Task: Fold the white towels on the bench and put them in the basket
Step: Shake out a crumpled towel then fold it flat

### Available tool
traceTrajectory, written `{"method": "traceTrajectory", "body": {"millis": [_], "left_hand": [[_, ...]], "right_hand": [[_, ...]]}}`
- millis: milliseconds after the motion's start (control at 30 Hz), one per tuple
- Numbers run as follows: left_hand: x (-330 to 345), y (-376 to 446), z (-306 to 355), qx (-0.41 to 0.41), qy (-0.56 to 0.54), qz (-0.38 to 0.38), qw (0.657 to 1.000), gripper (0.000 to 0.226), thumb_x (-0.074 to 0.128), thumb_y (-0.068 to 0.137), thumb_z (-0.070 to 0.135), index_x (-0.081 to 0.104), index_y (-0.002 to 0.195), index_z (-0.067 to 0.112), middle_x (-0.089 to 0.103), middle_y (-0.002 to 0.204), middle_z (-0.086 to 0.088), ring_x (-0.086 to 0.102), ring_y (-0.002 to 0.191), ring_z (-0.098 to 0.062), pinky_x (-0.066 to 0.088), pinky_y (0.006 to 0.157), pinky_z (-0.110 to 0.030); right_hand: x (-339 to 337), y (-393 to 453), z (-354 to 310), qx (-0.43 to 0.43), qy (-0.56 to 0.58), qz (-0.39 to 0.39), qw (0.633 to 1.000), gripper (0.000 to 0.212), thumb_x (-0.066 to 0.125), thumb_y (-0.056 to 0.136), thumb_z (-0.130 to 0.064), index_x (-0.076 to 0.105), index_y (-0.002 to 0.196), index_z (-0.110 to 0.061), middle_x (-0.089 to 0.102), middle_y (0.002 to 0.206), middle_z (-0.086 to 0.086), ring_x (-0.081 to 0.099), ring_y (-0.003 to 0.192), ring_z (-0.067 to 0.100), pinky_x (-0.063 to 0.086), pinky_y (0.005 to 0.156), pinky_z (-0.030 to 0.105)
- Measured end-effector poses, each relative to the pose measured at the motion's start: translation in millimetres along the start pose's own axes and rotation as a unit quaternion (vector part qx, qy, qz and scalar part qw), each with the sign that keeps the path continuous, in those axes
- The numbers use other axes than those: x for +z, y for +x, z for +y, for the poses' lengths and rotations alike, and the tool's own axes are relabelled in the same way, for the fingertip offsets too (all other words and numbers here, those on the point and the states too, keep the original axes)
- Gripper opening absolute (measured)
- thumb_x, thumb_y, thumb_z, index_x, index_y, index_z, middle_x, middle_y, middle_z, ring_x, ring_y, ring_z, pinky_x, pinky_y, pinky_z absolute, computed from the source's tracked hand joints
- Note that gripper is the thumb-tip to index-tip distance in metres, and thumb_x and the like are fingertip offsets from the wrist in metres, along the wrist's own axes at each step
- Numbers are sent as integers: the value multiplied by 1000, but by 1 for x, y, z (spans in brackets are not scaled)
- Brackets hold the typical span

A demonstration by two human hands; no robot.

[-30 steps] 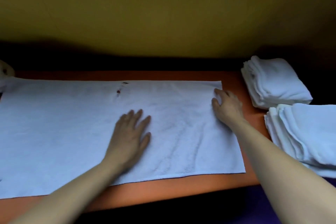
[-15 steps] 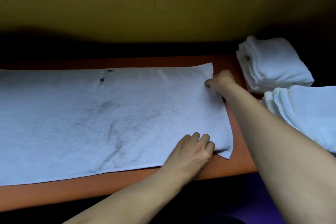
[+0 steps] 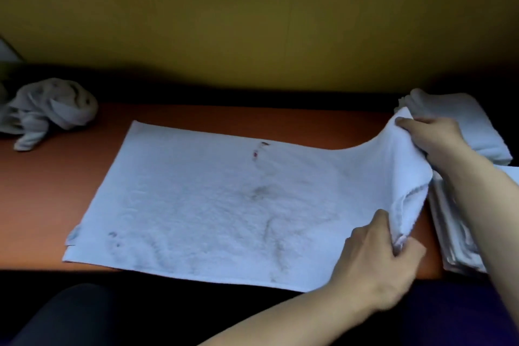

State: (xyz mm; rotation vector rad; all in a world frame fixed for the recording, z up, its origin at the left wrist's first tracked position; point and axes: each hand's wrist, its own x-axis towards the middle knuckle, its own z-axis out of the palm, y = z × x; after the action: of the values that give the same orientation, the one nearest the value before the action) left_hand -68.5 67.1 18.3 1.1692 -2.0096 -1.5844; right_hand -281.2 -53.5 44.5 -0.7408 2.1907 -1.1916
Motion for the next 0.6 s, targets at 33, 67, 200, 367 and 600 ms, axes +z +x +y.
{"method": "traceTrajectory", "body": {"millis": [33,67,200,367,600], "left_hand": [[-5,-6,5,10,-9,16,1000,33,33,94,53,46,88,23,62,84,-6,59,84,-31,51,76,-43],[-11,-13,7,17,-10,35,999,43,29,99,56,52,90,21,62,79,-2,60,85,-27,51,79,-38],[-51,-37,-6,49,-1,144,988,45,31,108,45,57,83,17,68,86,-10,61,89,-28,45,77,-33],[-115,-74,-51,53,-3,250,967,33,47,103,35,47,75,17,52,66,5,51,65,-17,40,63,-35],[-201,-123,-103,-21,-83,316,945,35,53,103,32,50,71,17,52,58,1,69,55,-22,49,50,-29]], "right_hand": [[-1,-6,-6,9,15,-12,1000,47,73,92,-30,63,133,-10,65,113,11,63,92,27,49,83,33],[0,-14,-12,13,26,-22,999,47,74,91,-31,64,132,-12,67,112,11,66,90,26,51,82,34],[30,-42,-32,-2,57,-37,998,44,74,90,-30,67,129,-11,73,109,14,72,91,28,58,87,40],[101,-78,-67,-26,94,-74,993,15,68,93,-20,74,106,-16,74,93,10,71,79,21,58,79,35],[212,-137,-117,-39,116,-145,982,14,63,97,-17,74,104,-12,74,89,11,73,79,25,59,65,34]]}}
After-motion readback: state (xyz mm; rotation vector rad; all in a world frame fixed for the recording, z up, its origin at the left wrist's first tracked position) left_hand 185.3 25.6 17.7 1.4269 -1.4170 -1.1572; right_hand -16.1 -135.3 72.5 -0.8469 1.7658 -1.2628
